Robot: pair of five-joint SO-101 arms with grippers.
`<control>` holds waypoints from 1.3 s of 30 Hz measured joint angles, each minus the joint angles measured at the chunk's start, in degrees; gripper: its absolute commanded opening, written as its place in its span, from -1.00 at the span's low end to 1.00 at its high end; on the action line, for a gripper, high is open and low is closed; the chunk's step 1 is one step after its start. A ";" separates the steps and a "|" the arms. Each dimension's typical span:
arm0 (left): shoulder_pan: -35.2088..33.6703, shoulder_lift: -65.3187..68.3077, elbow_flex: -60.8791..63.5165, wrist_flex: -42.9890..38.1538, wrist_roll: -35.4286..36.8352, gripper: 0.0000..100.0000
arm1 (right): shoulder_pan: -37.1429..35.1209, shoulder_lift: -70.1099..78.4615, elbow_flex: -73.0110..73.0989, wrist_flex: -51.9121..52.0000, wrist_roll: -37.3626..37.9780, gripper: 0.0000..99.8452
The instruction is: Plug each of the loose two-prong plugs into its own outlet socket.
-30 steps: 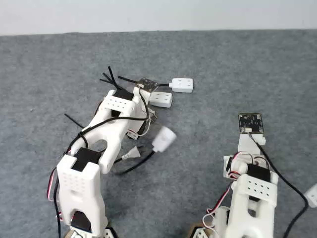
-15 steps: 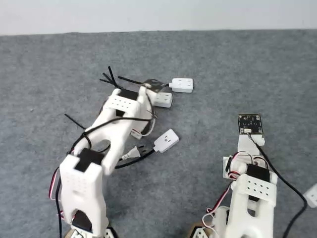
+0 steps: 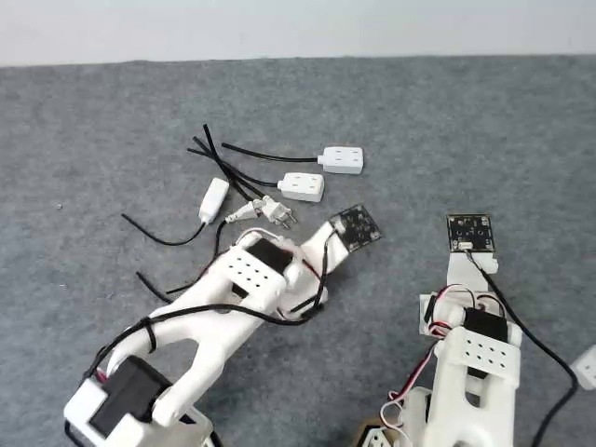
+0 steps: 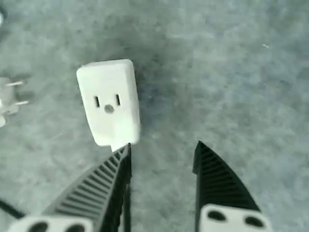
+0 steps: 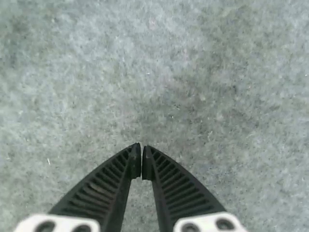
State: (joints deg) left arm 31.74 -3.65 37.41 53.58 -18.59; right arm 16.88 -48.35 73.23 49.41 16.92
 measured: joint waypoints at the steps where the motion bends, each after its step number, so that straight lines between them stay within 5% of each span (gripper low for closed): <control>1: -0.53 0.00 0.09 -1.58 -0.18 -0.58 | 0.00 0.00 0.00 0.00 0.00 -0.97; 12: -3.69 11.87 -7.38 -4.57 -9.67 -0.58 | 0.00 0.00 0.00 0.00 0.00 -0.97; 22: -2.29 17.67 -14.42 1.58 -14.77 -0.59 | 0.00 0.00 0.00 0.00 0.00 -0.97; 27: -2.20 17.67 -14.59 1.93 -14.77 -0.97 | 0.00 0.00 0.00 0.00 0.00 -0.97; 30: -2.02 17.67 -14.59 1.93 -13.98 -0.97 | 0.00 0.00 0.00 0.00 0.00 -0.97; 34: -1.14 17.67 -14.59 2.11 -2.81 -0.97 | 0.00 0.00 0.00 0.00 0.00 -0.97; 39: 0.70 15.30 -14.51 5.71 26.64 -0.97 | 0.00 0.00 0.00 0.00 0.00 -0.97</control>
State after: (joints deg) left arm 32.44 11.65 22.90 59.30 8.04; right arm 16.88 -48.35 73.23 49.41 16.92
